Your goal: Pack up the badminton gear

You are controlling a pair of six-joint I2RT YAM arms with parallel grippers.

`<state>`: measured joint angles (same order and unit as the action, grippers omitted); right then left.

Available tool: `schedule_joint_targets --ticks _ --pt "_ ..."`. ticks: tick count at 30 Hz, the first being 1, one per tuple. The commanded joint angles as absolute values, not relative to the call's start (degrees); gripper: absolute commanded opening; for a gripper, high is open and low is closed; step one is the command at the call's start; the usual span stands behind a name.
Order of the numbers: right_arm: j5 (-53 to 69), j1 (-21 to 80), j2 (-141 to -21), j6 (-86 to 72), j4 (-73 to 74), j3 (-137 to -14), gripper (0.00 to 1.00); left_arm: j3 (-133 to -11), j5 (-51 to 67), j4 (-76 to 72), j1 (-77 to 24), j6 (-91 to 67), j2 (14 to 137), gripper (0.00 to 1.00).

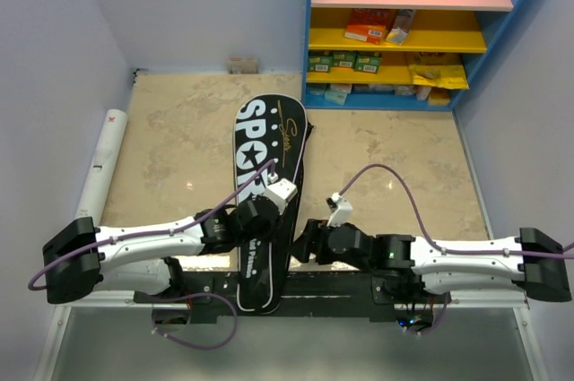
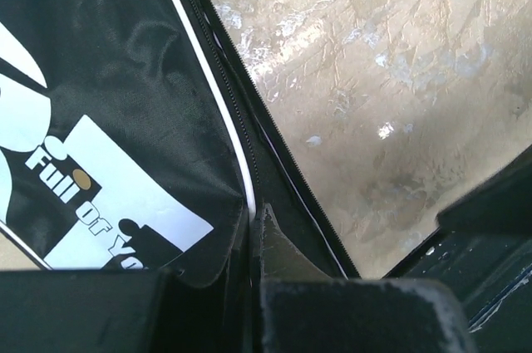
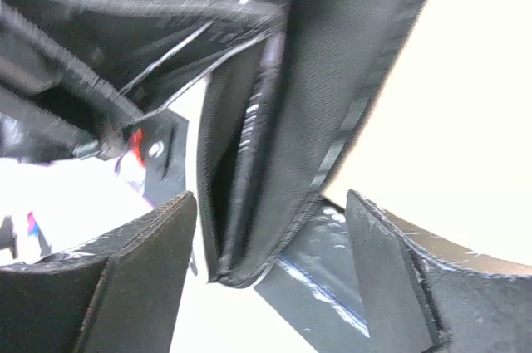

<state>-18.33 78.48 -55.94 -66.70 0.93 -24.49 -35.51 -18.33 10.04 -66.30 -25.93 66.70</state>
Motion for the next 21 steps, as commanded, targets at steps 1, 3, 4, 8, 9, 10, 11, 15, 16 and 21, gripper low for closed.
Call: schedule_joint_targets --ticks 1,3,4,8,9,10,11,15,16,21 --pt "-30.5 78.0 -52.5 -71.4 20.8 -25.7 0.78 -35.2 -14.3 3.3 -66.9 -25.2 68.4 0.05" --pt "-33.8 77.0 -54.8 -72.4 23.5 -28.0 0.79 -34.9 -12.2 2.0 -66.9 -25.0 69.3 0.28" --pt "-34.6 76.3 -56.1 -72.4 25.2 -29.9 0.79 -34.7 -11.6 0.9 -66.9 -25.0 69.4 0.36" --pt "-36.1 69.6 -62.8 -69.7 23.5 -32.8 0.79 -33.2 -8.3 -3.6 -66.9 -24.9 69.3 0.62" --pt "-36.0 68.2 -64.5 -67.5 20.3 -33.0 0.79 -33.0 -6.8 -4.2 -66.9 -24.9 68.8 0.76" --pt "-36.0 65.6 -65.2 -66.2 18.4 -33.0 0.79 -32.6 -6.1 -5.2 -67.0 -25.0 68.6 0.86" --pt "-35.9 64.2 -65.6 -65.1 16.6 -33.1 0.79 -31.8 -5.4 -5.7 -66.9 -25.0 68.2 0.97" --pt "-34.4 56.9 -66.2 -58.7 7.1 -32.8 0.80 -28.8 -4.7 -7.6 -66.9 -26.3 66.1 1.00" --pt "-32.5 53.0 -66.2 -57.6 2.7 -32.3 0.80 -28.0 -4.8 -8.5 -66.9 -26.7 65.9 1.00" --pt "-22.7 42.7 -71.2 -49.9 -10.4 -33.7 0.79 -23.6 -4.5 -12.5 -67.0 -27.7 67.9 1.00"
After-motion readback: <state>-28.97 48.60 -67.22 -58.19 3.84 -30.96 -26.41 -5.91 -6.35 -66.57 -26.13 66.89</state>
